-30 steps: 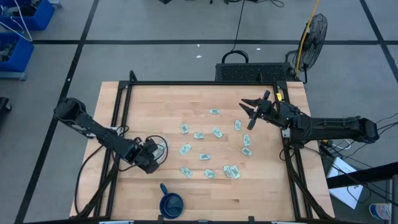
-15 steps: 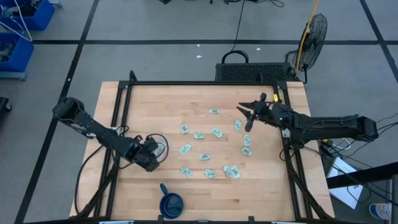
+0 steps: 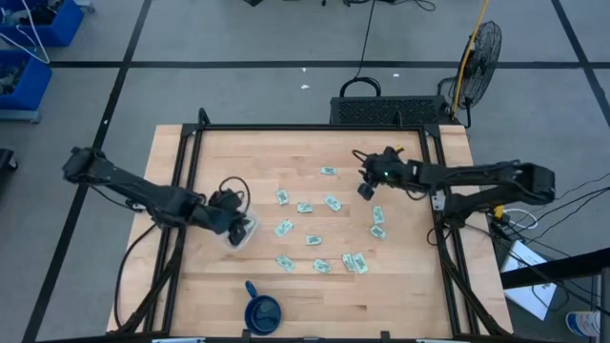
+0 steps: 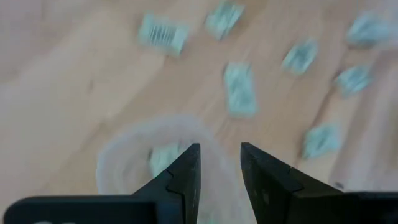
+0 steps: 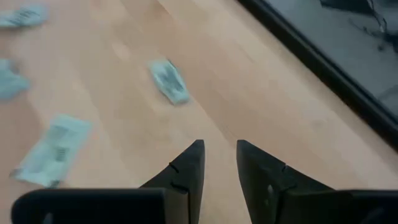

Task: Pick and place Stevia / Truvia into bins
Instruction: Put the stevia packet into the transparent container

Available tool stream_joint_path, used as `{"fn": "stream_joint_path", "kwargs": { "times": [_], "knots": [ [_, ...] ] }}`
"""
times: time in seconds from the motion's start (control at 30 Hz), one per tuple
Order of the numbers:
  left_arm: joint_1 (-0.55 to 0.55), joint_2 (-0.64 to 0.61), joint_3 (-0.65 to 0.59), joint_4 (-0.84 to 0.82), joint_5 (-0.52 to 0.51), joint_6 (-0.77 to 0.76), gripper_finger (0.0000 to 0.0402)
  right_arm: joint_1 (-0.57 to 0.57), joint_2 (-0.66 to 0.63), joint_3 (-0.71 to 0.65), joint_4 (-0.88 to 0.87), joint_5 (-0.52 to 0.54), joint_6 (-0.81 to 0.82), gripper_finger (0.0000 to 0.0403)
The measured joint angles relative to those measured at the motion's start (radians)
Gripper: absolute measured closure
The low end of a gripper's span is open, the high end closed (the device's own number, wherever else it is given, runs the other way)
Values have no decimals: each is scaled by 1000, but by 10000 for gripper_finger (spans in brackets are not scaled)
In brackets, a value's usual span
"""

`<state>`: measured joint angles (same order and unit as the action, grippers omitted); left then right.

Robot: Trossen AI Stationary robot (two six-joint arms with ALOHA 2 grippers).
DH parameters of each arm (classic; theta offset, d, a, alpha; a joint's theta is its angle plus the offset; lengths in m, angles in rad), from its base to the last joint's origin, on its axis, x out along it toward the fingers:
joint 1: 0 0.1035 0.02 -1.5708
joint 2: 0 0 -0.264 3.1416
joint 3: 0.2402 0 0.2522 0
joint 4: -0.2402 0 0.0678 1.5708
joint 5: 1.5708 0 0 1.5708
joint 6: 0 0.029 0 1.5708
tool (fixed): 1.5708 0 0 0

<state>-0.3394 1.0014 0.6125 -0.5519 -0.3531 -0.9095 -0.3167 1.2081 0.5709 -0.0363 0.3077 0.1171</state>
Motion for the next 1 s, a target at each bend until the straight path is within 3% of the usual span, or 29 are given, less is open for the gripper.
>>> {"fn": "stream_joint_path", "kwargs": {
  "times": [0.2,0.33,0.57,0.8,1.0],
  "knots": [
    [17,-64,1,164,-62,231,282,-30,92,0,-30,-156,53,316],
    [21,-67,1,221,-94,327,282,-29,129,0,-54,-156,57,316],
    [21,-63,1,232,-103,337,282,-29,133,-3,-194,-156,126,316],
    [21,-63,1,231,-112,339,282,-29,133,-72,30,-155,187,316],
    [21,-63,1,230,-112,339,282,-29,133,-138,75,-151,206,316]
  ]
}}
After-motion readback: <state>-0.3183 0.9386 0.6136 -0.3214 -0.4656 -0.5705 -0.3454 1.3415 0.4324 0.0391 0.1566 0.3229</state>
